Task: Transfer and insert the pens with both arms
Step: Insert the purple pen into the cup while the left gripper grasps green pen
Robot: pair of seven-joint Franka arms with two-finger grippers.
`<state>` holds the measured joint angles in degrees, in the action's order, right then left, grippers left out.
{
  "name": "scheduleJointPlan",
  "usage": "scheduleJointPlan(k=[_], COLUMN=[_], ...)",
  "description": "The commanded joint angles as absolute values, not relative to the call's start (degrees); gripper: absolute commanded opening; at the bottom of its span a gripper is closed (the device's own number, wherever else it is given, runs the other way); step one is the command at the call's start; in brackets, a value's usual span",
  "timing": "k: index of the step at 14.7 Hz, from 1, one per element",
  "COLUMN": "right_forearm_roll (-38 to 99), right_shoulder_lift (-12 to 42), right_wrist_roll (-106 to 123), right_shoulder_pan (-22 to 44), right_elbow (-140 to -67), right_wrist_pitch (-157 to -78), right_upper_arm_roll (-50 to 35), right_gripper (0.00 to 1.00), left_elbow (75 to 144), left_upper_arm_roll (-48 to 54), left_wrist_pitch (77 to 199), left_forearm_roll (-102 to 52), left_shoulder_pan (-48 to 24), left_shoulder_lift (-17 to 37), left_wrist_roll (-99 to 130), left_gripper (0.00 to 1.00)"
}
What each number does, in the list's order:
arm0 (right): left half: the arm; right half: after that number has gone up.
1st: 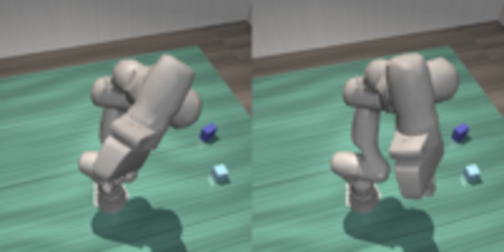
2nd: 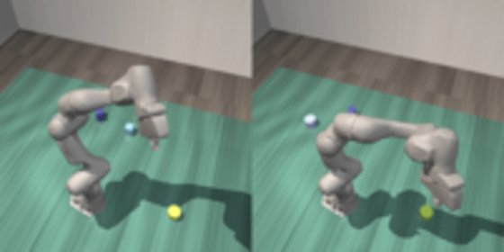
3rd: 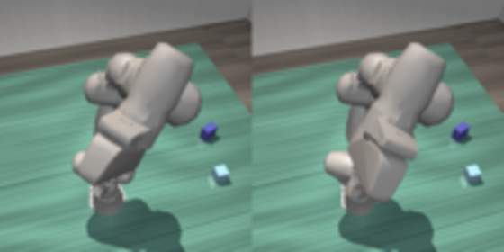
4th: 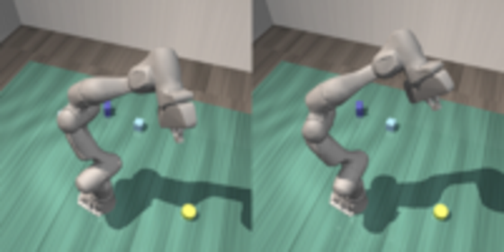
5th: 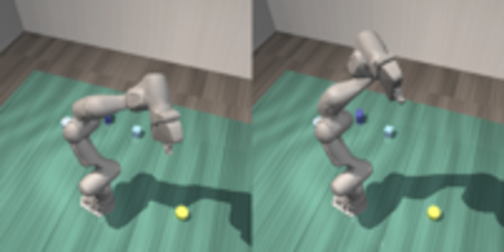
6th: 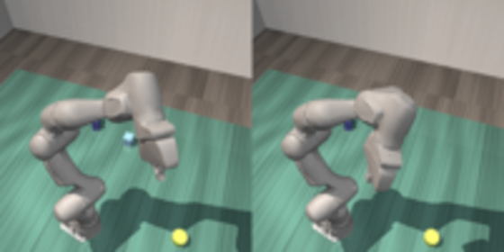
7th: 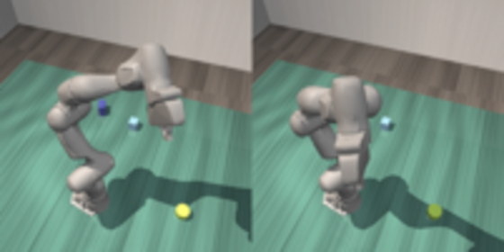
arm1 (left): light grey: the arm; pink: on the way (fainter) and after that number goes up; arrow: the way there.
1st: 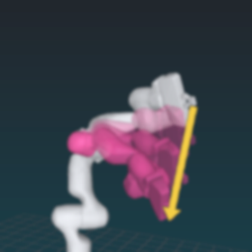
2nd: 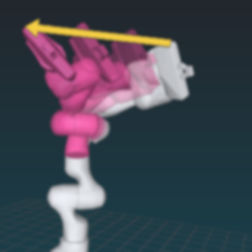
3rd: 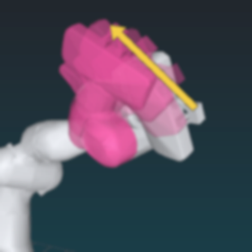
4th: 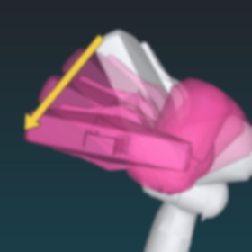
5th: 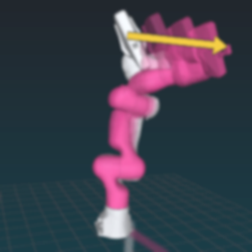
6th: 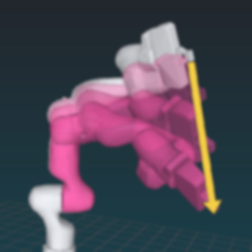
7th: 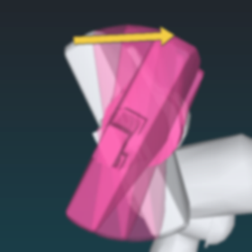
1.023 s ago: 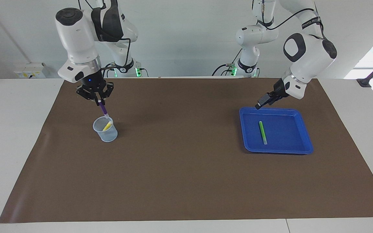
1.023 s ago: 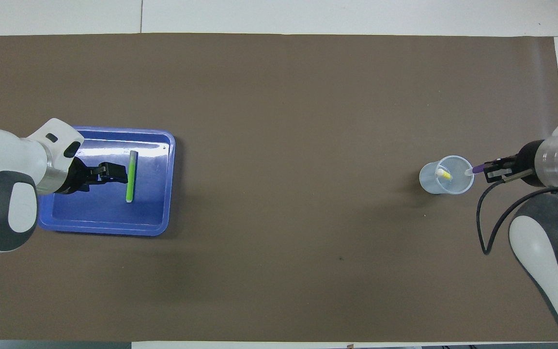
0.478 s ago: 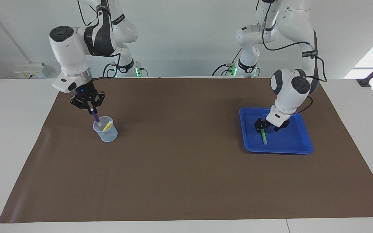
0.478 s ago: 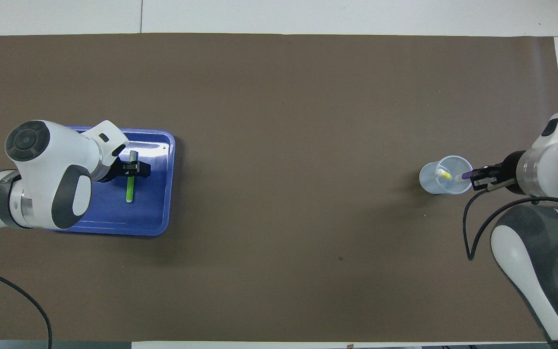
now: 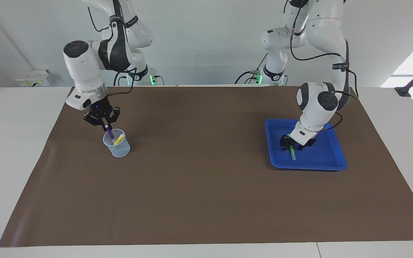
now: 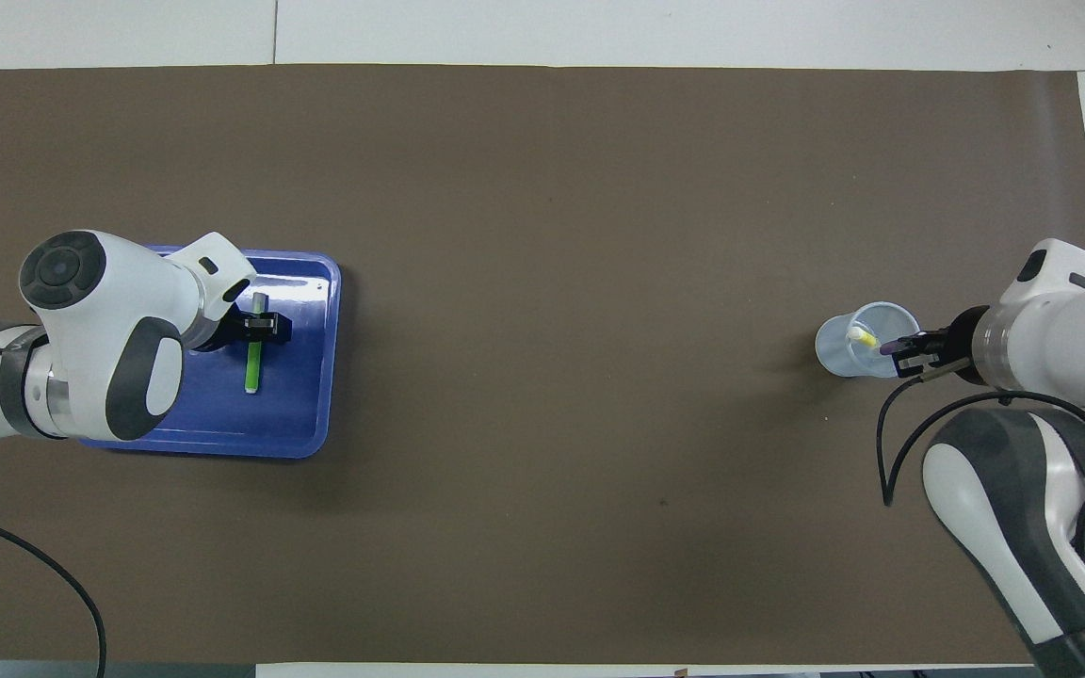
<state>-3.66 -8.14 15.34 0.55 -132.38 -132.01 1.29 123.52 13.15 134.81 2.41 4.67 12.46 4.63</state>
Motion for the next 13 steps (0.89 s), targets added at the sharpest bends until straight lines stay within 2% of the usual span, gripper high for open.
scheduleJointPlan(k=[1,3,5,6,7,8,11,13], right_forearm_roll=[-3.08,0.07,0.79,0.79,0.79,0.79,0.79,0.79], right_shoulder_lift=[-6.95,-5.72,-5.63,-5.63,-5.63,-5.54,-5.8,-6.41], right_wrist_roll=[15.47,15.47,15.47,15.47,15.47,15.47,15.29,15.29], right_shoulder_pan=[0.26,0.26,0.26,0.26,0.26,0.26,0.26,0.26], right_elbow=[-133.77,-134.03,-133.95,-133.95,-133.95,-133.77,-132.9,-131.06], right_wrist_pitch=[-135.52,-136.76,-136.67,-136.58,-136.58,-136.58,-136.14,-135.62], right_upper_arm_roll=[1.14,1.14,1.14,1.14,1.14,1.14,1.14,1.23], right_gripper=[0.0,0.0,0.0,0.36,0.58,0.65,0.97,1.0], left_elbow=[122.61,122.26,122.26,122.17,121.91,121.73,118.06,115.67], left_upper_arm_roll=[12.74,12.66,12.66,12.66,12.66,12.74,12.66,12.66], left_wrist_pitch=[132.54,132.1,132.01,132.01,132.01,131.66,126.59,122.62], left_forearm_roll=[3.6,3.6,3.6,3.6,3.6,3.6,3.6,3.52], left_shoulder_pan=[4.22,4.31,4.48,4.66,4.75,4.83,5.27,5.36], left_shoulder_lift=[12.74,12.74,12.74,12.74,12.83,12.83,12.92,12.75], left_wrist_roll=[4.39,4.31,4.31,4.31,4.39,4.39,4.31,4.39], left_gripper=[0.27,0.03,0.0,0.0,0.0,0.0,0.0,0.0])
